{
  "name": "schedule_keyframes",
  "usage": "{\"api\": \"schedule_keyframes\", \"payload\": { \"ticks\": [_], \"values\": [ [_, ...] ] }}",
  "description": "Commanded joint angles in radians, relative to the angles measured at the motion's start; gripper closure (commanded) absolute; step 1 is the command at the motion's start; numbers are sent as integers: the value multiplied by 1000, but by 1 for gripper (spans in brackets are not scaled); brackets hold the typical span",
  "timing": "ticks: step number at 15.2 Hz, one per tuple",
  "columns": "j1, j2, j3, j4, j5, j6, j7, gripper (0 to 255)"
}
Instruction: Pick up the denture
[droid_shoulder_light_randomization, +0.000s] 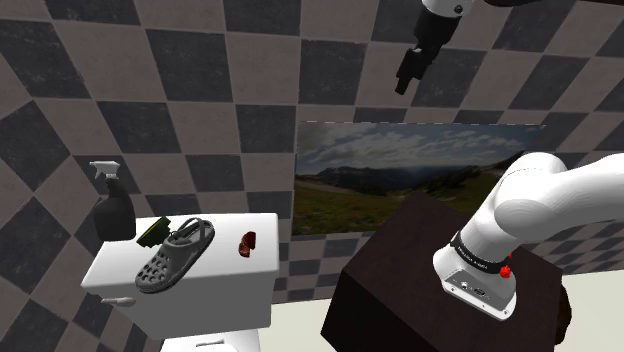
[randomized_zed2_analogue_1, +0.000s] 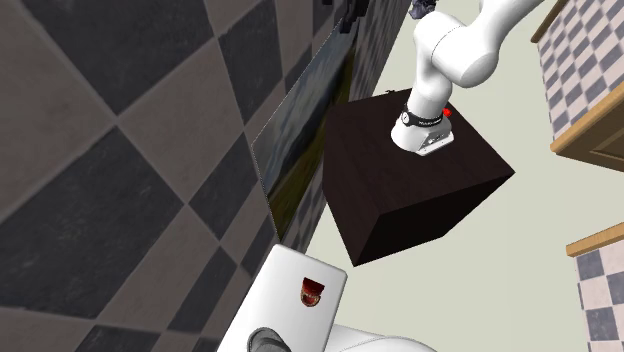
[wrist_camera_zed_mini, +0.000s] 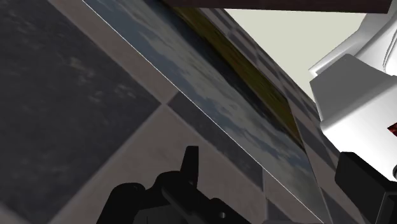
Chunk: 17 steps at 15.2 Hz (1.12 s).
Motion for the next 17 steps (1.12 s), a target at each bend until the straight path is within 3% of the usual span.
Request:
{"api": "schedule_keyframes", "payload": {
  "ticks": [1, 9, 17],
  "values": [
    [0, 0, 0, 0, 0, 0, 0, 0],
    [33, 118, 107, -109, 73, 199, 143, 0],
    [54, 322, 221, -138, 115, 411, 289, 0]
  ]
}}
